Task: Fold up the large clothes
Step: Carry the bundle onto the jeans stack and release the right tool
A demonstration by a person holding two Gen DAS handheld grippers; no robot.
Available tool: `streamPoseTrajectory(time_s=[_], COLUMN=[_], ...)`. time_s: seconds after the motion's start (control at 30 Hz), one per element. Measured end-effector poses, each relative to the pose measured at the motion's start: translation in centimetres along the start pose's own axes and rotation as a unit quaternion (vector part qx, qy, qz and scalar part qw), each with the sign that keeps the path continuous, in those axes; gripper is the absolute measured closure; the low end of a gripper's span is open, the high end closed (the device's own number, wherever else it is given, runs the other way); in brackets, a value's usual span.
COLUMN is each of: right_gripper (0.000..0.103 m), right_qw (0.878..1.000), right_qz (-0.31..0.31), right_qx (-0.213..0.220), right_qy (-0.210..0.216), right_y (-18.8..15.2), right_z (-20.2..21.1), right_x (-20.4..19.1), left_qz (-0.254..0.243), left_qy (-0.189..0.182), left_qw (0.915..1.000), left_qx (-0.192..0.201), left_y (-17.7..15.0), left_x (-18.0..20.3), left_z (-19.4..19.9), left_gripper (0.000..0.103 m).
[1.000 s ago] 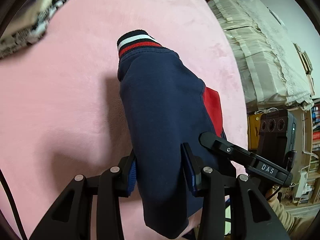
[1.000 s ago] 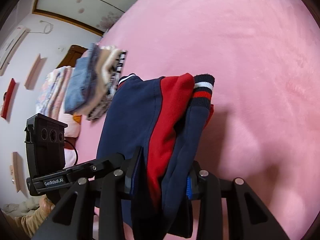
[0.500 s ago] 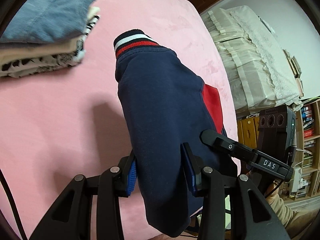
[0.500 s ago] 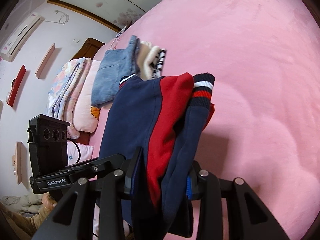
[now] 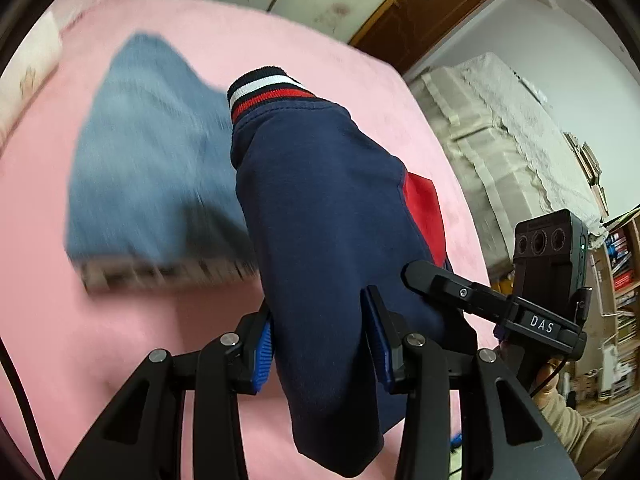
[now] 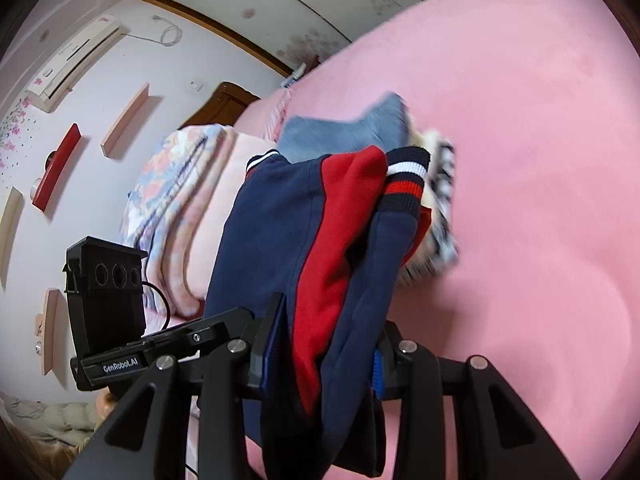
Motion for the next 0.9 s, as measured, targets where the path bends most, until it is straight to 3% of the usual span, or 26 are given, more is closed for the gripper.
streamPoseTrajectory(time_s=[0.23, 0.4, 0.5, 0.53, 0.6, 0.63, 0.7, 0.77, 0.9], right_gripper=[0.068, 0.067, 0.063, 0.063, 0.061, 0.059, 0.048, 0.041, 0.040], right_qw=[1.000, 1.000, 0.998, 0.996, 0.994, 0.992, 0.989, 0.985, 0.980], right_qz=[-0.008, -0.007, -0.002, 0.000, 0.007, 0.015, 0.036, 0.061, 0.084], right_qx=[0.022, 0.019, 0.008, -0.002, -0.016, -0.016, -0.009, 0.001, 0.006], right_qy=[0.008, -0.015, -0.056, -0.090, -0.112, -0.124, -0.140, -0.161, -0.180], right_y=[7.7, 10.1, 10.6, 10.5, 10.4, 10.4, 10.7, 10.9, 10.6], right_z=[-7.5, -12.4, -15.1, -16.0, -16.5, -16.4, -15.8, -14.7, -13.0], right_x=[-0.6, 1.0, 2.5, 3.2, 3.6, 3.6, 3.1, 2.4, 1.7], left_qz=[-0.041, -0.036, -0.024, -0.022, -0.024, -0.026, -0.025, -0.020, -0.015], left_qy=[0.034, 0.051, 0.079, 0.099, 0.103, 0.103, 0.101, 0.106, 0.129], left_qw=[0.9983, 0.9979, 0.9966, 0.9948, 0.9944, 0.9943, 0.9945, 0.9941, 0.9916], left_qx=[0.022, 0.016, 0.007, 0.001, 0.004, 0.010, 0.012, 0.012, 0.005], left_y=[9.3, 12.6, 13.1, 13.1, 12.7, 12.7, 12.5, 12.4, 11.2], left_x=[-6.1, -10.8, -13.3, -14.4, -15.2, -15.2, -15.1, -15.0, -13.7], left_z=[-1.0, -4.4, -7.0, -7.8, -8.2, -7.9, -7.4, -7.3, -6.7], left_gripper=[0.063, 0.063, 0.062, 0.062, 0.060, 0.059, 0.045, 0.040, 0.037])
Point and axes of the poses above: each gripper's, at about its wrist camera, not at the fingertips, and z roughly against the way its jaws point, x to its right, y to its top, the point moved 6 cm from there along -z, roughly the way its jaws point
